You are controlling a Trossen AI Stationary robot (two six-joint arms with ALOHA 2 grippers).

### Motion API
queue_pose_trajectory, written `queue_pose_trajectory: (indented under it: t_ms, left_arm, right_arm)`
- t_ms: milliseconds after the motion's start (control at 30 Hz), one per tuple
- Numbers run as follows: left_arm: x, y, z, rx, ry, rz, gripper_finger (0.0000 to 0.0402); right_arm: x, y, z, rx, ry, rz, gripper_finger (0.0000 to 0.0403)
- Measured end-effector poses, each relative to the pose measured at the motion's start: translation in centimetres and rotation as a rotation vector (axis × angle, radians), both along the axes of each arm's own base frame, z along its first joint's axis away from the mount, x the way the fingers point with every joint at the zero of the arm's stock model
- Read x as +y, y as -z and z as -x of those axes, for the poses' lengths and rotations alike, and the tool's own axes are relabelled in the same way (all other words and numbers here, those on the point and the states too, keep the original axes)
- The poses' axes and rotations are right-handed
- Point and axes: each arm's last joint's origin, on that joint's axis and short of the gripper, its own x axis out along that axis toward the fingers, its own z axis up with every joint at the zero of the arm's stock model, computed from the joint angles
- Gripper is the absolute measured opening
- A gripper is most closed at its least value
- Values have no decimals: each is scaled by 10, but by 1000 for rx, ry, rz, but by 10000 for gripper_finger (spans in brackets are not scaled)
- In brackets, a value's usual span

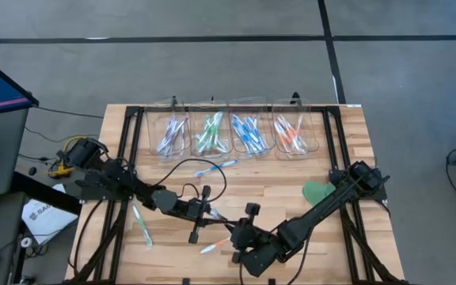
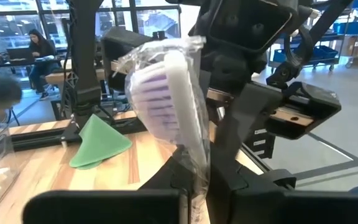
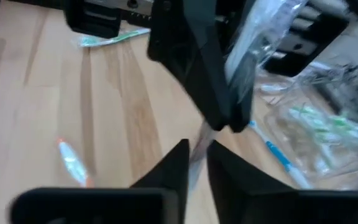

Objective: Pick & Place Toothbrushes
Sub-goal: Put the purple toothbrush into the left transparent bin

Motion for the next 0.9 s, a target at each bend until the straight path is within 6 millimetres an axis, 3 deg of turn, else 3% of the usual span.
queue_pose_trajectory:
  t_ms: [267,400,900]
  left_arm:
    - [0,-1,0,-5,-5,3,9]
    - [0,-1,0,-5,-5,3,8]
    - [0,0,1,25,-26,73,8]
  right_arm:
    - [0,2,1,14,7,-55,185]
    - [-2,2,0,13,9,-65,229]
    - [-5,11,14,140,45,-22,249]
